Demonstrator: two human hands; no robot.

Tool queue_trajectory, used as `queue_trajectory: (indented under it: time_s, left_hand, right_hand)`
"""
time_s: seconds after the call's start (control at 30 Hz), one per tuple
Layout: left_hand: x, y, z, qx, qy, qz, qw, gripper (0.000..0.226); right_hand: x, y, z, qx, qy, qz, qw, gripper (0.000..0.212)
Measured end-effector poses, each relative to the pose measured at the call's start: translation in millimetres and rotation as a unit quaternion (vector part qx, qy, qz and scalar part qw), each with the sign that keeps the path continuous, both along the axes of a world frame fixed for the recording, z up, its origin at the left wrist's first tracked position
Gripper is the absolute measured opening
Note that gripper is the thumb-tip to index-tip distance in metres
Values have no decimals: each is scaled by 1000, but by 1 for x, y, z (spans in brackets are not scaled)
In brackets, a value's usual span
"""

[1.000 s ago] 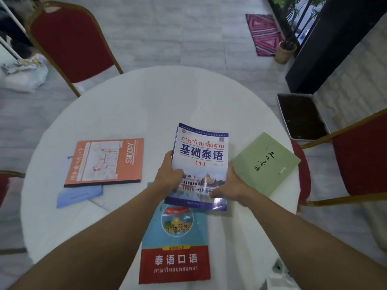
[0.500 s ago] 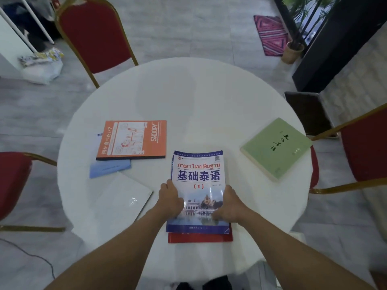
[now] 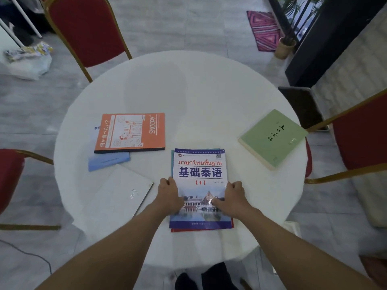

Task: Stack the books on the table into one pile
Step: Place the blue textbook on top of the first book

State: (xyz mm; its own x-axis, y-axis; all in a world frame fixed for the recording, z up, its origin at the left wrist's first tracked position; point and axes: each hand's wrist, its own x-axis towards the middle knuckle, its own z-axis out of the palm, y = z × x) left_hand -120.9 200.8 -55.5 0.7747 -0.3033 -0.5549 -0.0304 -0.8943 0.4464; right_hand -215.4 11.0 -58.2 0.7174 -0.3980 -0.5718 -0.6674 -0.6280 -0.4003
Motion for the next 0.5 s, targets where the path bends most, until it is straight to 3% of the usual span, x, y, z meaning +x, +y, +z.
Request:
queue_trajectory:
  time_s: [0.13, 0.2, 0.5]
  left_hand:
    - [0, 2, 2, 3, -1, -10, 1000, 72]
    - [-2, 2, 2, 8, -13, -16, 1000, 73]
    - [3, 2, 8, 11, 7, -19, 1000, 66]
  right_hand:
    - [7, -1, 2, 40, 4, -14, 999, 113]
    - [8, -2, 2, 49, 15, -12, 999, 120]
    - [17, -5, 3, 22, 32, -16, 999, 92]
